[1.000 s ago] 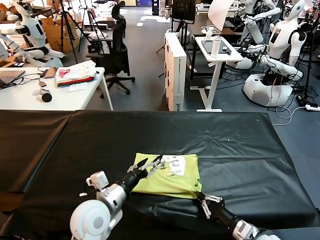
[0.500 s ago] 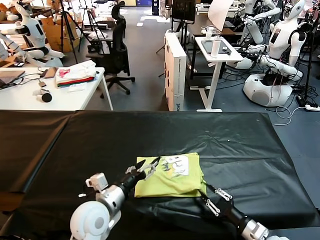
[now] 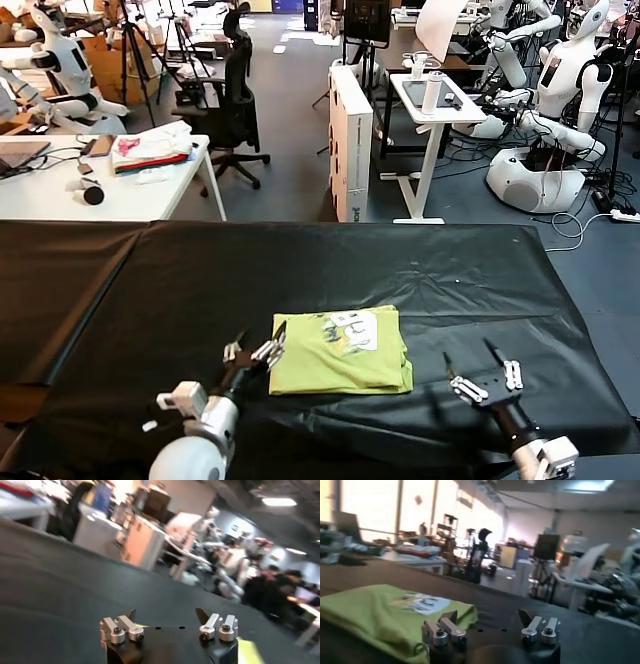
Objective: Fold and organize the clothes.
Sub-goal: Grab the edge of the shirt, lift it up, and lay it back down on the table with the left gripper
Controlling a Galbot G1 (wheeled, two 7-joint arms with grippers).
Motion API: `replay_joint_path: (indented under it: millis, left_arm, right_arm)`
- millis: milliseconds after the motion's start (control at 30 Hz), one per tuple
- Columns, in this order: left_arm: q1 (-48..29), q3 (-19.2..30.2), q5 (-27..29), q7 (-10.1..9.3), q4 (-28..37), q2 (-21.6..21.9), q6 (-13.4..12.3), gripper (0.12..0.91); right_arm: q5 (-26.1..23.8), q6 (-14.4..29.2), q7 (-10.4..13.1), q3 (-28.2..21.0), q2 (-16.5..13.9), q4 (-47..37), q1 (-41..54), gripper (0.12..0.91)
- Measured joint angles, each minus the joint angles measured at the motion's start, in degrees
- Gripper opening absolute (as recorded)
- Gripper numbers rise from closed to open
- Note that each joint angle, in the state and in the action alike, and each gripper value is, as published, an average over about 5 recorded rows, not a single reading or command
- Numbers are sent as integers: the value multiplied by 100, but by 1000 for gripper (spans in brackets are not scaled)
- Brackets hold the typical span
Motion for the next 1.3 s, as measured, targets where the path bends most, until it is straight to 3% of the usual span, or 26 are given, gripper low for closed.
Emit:
replay_joint_path:
  millis: [200, 567, 900, 1300]
  left_arm:
    - [83, 87, -20, -73, 258, -197, -274, 907]
    - [37, 171, -65, -68, 474, -376, -353, 906]
    - [76, 184, -116, -64, 486, -445, -360, 756]
    - [119, 238, -87, -57, 446, -529, -346, 728]
  right_arm:
    - [-13, -81, 27, 17, 53, 72, 29, 907]
    - [-19, -87, 16, 23, 86, 83, 46, 907]
    - [-29, -110, 12, -32, 77, 51, 122, 907]
    - [-30, -111, 4, -33, 72, 34, 119, 907]
